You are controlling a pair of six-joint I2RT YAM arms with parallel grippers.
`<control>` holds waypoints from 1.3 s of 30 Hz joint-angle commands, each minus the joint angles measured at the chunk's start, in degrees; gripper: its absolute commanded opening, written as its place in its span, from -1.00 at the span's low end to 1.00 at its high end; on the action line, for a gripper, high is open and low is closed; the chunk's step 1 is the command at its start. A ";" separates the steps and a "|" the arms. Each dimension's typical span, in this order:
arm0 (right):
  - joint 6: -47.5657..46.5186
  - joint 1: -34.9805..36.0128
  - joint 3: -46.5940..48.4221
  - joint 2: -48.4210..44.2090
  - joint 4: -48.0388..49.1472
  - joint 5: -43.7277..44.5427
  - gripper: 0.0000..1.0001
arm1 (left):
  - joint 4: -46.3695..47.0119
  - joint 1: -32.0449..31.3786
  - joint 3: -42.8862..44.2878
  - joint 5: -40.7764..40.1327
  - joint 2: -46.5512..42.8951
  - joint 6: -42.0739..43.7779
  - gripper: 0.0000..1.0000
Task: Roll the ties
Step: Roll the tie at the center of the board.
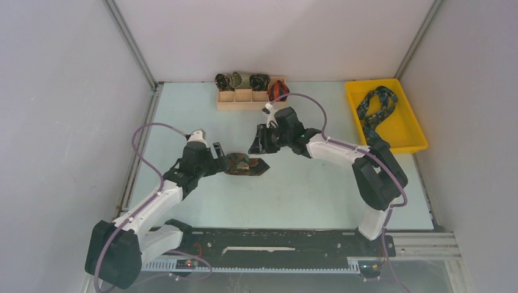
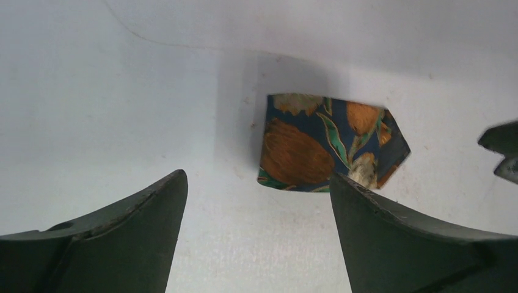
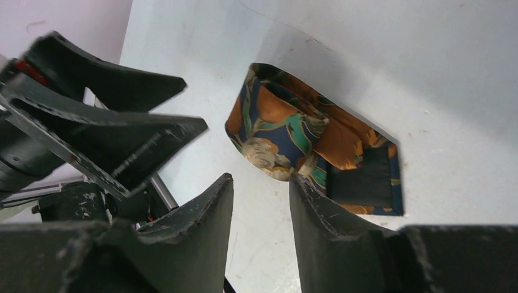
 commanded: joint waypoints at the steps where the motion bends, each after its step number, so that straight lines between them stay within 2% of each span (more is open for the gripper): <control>1: -1.18 1.67 5.37 2.87 -2.17 1.04 -0.17 | 8.28 0.88 -0.73 10.53 1.41 -0.70 0.84; 13: -0.70 3.95 12.02 10.04 -5.43 1.27 -0.27 | 14.15 2.24 -0.84 17.94 9.94 -0.51 0.82; 26: 0.10 4.78 12.04 15.42 -7.19 0.83 -0.42 | 16.56 2.28 0.13 20.10 16.67 -0.13 0.76; 39: 0.37 4.63 12.08 16.86 -7.22 0.22 -0.45 | 20.75 2.35 0.83 23.17 22.16 -0.11 0.70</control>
